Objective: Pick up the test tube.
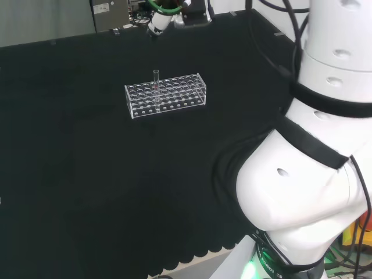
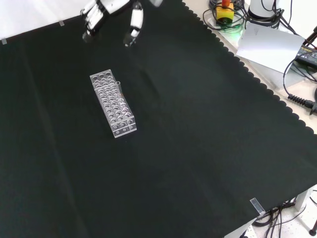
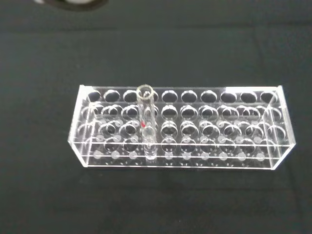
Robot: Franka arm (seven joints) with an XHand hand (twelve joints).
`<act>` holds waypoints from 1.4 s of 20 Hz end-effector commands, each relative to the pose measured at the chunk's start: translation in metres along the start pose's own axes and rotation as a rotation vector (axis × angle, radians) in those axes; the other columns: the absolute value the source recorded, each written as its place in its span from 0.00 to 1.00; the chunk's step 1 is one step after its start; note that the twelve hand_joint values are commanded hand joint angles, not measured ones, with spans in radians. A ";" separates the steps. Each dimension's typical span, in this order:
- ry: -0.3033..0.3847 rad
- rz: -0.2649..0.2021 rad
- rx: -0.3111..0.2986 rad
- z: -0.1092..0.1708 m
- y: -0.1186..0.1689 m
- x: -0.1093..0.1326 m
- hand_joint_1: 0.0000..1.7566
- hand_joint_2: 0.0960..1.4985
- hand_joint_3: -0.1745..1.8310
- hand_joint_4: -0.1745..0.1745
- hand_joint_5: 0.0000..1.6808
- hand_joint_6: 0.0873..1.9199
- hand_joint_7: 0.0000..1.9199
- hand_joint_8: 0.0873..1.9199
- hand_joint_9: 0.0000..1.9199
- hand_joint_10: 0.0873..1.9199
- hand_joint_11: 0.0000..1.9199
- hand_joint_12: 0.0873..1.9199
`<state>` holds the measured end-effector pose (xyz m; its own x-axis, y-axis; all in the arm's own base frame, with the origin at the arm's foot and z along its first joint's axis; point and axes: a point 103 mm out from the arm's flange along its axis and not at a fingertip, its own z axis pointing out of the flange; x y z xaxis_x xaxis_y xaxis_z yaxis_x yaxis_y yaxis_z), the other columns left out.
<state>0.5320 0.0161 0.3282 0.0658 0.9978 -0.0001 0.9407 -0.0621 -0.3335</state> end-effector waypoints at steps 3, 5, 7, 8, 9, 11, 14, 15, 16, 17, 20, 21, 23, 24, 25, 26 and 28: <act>-0.006 0.032 0.104 0.047 0.042 -0.001 0.46 0.44 0.33 0.19 0.25 0.00 0.28 0.43 0.27 0.42 0.10 0.79; -0.013 0.025 0.122 0.055 0.045 0.001 0.47 0.44 0.33 0.18 0.27 0.00 0.29 0.43 0.28 0.42 0.11 0.78; -0.020 0.016 0.141 0.062 0.046 0.004 0.48 0.44 0.34 0.18 0.28 0.00 0.31 0.43 0.29 0.41 0.12 0.78; -0.021 0.010 0.148 0.064 0.046 0.006 0.48 0.43 0.34 0.18 0.28 0.00 0.32 0.43 0.30 0.41 0.12 0.78; -0.024 0.004 0.156 0.068 0.046 0.008 0.48 0.43 0.34 0.18 0.28 0.00 0.33 0.42 0.30 0.41 0.12 0.78; -0.021 -0.006 0.170 0.074 0.046 0.013 0.48 0.43 0.34 0.18 0.29 0.01 0.35 0.42 0.31 0.40 0.12 0.78; -0.012 -0.019 0.191 0.084 0.044 0.019 0.49 0.43 0.35 0.19 0.29 0.01 0.37 0.42 0.33 0.40 0.12 0.78; -0.012 -0.022 0.197 0.088 0.043 0.022 0.49 0.43 0.35 0.19 0.30 0.01 0.38 0.42 0.33 0.40 0.12 0.78; -0.011 -0.026 0.202 0.091 0.042 0.024 0.49 0.43 0.35 0.19 0.30 0.01 0.38 0.42 0.33 0.40 0.12 0.78; -0.015 -0.031 0.207 0.095 0.042 0.027 0.49 0.42 0.35 0.19 0.30 0.01 0.38 0.42 0.33 0.40 0.12 0.78; -0.035 -0.031 0.222 0.103 0.041 0.032 0.49 0.42 0.36 0.19 0.30 0.02 0.39 0.42 0.34 0.39 0.12 0.78; -0.044 -0.032 0.226 0.105 0.041 0.033 0.49 0.42 0.36 0.20 0.30 0.02 0.39 0.42 0.34 0.39 0.12 0.78; -0.058 -0.037 0.233 0.110 0.040 0.032 0.49 0.42 0.36 0.20 0.30 0.03 0.40 0.42 0.34 0.39 0.12 0.78; -0.065 -0.036 0.235 0.112 0.041 0.032 0.49 0.42 0.36 0.21 0.31 0.03 0.40 0.42 0.34 0.39 0.12 0.78; -0.072 -0.034 0.237 0.114 0.042 0.031 0.49 0.42 0.36 0.21 0.31 0.03 0.41 0.42 0.34 0.39 0.12 0.78; -0.082 -0.033 0.237 0.117 0.043 0.031 0.50 0.42 0.36 0.22 0.31 0.03 0.41 0.42 0.34 0.39 0.12 0.78; -0.089 -0.029 0.239 0.119 0.046 0.028 0.50 0.41 0.36 0.23 0.32 0.04 0.42 0.42 0.34 0.39 0.12 0.78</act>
<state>0.5361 0.0468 0.2071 0.0033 0.9989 -0.0470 0.8377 -0.0285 -0.5455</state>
